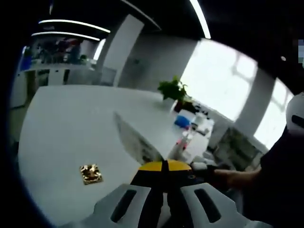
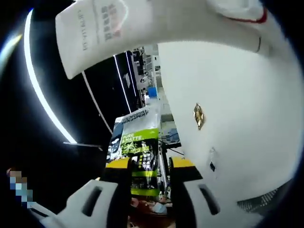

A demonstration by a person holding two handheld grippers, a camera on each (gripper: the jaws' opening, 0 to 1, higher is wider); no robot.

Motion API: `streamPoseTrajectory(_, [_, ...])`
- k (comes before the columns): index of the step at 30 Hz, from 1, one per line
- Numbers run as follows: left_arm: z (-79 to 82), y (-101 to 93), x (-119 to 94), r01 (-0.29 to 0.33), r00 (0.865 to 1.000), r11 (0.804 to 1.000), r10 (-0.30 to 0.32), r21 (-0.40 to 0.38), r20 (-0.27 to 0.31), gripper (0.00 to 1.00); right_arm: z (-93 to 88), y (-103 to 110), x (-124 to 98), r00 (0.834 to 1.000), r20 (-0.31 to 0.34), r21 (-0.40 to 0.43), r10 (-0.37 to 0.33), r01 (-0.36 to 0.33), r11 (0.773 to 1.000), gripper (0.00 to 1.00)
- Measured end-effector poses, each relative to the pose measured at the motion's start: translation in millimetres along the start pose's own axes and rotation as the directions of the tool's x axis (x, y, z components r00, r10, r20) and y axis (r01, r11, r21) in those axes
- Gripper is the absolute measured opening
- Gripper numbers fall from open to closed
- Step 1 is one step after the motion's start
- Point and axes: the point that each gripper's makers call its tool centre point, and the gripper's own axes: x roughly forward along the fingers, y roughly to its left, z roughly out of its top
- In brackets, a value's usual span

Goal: Arrange the skincare products in the storage area until every visible bottle or jar stands upright without overlapping.

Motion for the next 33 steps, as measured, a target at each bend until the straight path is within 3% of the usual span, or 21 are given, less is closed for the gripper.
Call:
streamPoseTrajectory(9, [-1.2,2.2,-11.3,0.022,0.999,0.998,-0.02,-0.059,0.045,0.0,4.9,8.2,-3.1,0.999,0.009,0.011,0.031,-0.031,0.999,0.09])
streamPoseTrajectory(19, [-2.6,16.0,-26.6,0.017,0.997,0.995,-0.009,-0.103,0.072,0.0,-0.1,26.9,-4.9,0.997,-0.004,-0.026,0.081,-0.081,0.996,0.03])
streamPoseTrajectory(21, [-3.9,19.6,-30.0,0.009,0.997,0.994,-0.001,-0.109,0.077,0.0,-2.7,34.1,-5.0,0.995,-0.024,-0.057,0.099,-0.1,0.993,0.02])
streamPoseTrajectory(27, [-7.9,14.7,-36.5,0.065,0.994,0.993,-0.055,-0.099,0.096,0.0,-7.0,50.6,-7.3,0.986,-0.086,-0.168,0.145,-0.157,0.973,0.01])
streamPoseTrajectory(33, [-23.8,9.7,-39.0,0.087,0.995,0.996,-0.087,-0.011,0.041,0.06,-7.8,66.4,-13.1,0.973,-0.178,-0.334,0.148,-0.201,0.921,0.01])
